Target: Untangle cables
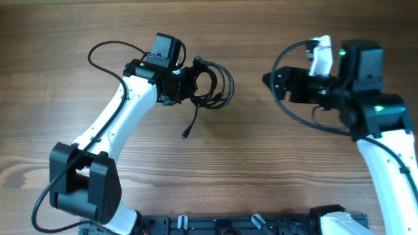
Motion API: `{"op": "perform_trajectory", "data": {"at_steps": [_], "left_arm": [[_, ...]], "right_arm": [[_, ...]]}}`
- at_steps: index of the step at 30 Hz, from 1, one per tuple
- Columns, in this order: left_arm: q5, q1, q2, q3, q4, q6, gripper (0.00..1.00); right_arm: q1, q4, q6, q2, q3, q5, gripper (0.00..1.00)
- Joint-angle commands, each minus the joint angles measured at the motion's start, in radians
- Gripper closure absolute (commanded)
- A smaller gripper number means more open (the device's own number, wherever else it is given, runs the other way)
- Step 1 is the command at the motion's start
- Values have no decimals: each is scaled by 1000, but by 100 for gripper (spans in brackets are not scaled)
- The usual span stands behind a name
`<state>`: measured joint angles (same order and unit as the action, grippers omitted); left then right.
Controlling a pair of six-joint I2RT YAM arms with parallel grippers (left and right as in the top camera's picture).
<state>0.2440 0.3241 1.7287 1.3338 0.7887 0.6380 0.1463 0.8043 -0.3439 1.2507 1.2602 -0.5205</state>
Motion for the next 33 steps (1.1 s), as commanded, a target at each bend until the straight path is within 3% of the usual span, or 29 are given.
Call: {"op": "perform_trajectory", "data": {"at_steps": [1, 6, 10, 16, 21, 30, 33], "left_arm": [[-10, -7, -25, 16, -3, 51, 96], [-44, -7, -114, 16, 13, 53, 96], [-145, 0, -210, 16, 73, 135, 96], [-149, -1, -209, 14, 98, 182, 96], [-148, -1, -209, 14, 99, 182, 96], [-148, -1, -209, 14, 98, 182, 96], [-145, -1, -209, 14, 95, 182, 96]], "right_arm": [[106, -42, -109, 64, -8, 92, 18], [219, -131, -135, 163, -8, 97, 20], [249, -201, -135, 169, -7, 93, 20], [270, -243, -137, 172, -8, 69, 20], [331, -243, -180, 238, -8, 157, 24], [339, -319, -217, 395, -8, 192, 34], [339, -343, -227, 409, -8, 215, 47]]}}
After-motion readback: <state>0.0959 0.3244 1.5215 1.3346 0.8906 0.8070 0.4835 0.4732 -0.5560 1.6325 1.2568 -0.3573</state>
